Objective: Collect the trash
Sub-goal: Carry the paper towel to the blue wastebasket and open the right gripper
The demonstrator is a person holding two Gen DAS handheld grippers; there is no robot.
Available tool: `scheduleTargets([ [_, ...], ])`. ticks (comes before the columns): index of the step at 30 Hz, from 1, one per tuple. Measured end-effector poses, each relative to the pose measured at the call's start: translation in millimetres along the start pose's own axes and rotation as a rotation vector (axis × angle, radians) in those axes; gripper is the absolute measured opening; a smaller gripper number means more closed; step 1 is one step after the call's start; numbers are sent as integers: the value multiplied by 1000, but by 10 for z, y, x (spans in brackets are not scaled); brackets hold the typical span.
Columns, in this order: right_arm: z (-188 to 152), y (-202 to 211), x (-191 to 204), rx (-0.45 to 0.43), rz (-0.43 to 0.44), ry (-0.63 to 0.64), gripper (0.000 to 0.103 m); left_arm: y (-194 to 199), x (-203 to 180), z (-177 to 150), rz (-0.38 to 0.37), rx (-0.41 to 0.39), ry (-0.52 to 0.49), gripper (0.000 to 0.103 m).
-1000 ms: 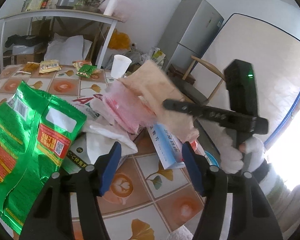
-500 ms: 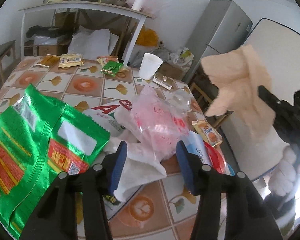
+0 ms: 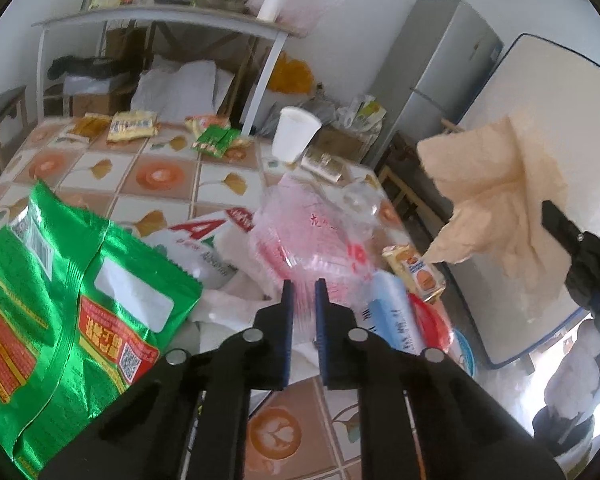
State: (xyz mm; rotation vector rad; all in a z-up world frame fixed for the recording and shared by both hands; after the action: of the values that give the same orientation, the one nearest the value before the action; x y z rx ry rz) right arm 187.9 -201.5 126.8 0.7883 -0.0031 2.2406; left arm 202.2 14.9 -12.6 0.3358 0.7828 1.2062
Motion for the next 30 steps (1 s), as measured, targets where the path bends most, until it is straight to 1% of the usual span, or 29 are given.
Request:
scheduleTargets([
  [5, 7, 157, 29, -22, -17, 8, 0, 179, -125, 37, -41, -71, -24, 6],
  [10, 15, 324, 33, -56, -33, 5, 0, 446, -313, 90, -88, -155, -68, 6],
  [13, 48, 487, 5, -94, -47, -7, 0, 572, -437, 124, -118, -179, -89, 6],
  [17, 69, 811, -130, -163, -82, -45, 0, 638, -689, 147, -172, -178, -134, 6],
  [21, 23, 1205, -333, -230, -160, -95, 0, 524, -1080, 151, -245, -130, -183, 6],
  [24, -78, 1572, -590, -277, -253, -158, 0, 325, -1481, 139, -310, -58, -222, 6],
  [25, -138, 1722, -714, -292, -296, -188, 0, 241, -1628, 128, -330, -32, -236, 6],
  [26, -183, 1818, -803, -301, -329, -212, 0, 165, -1751, 112, -342, -9, -249, 6],
  [27, -259, 1960, -949, -311, -370, -250, 0, 43, -1923, 83, -350, 27, -265, 6],
  [30, -471, 2238, -1328, -326, -448, -351, 0, -367, -2430, -58, -391, 159, -301, 6],
])
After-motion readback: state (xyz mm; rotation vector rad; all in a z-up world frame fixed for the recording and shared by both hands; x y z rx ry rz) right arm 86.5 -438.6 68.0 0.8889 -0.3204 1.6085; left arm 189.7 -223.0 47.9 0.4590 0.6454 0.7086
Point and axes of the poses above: each gripper's, at about its wrist camera, not at the fingertips, and y roughly against the way its jaws point, x to its left, z to its top, the point moved 3 cm from there along -y, roughly the way its jaws point, and after that the axes turned 1 degree about z, right-handed, at the moved point
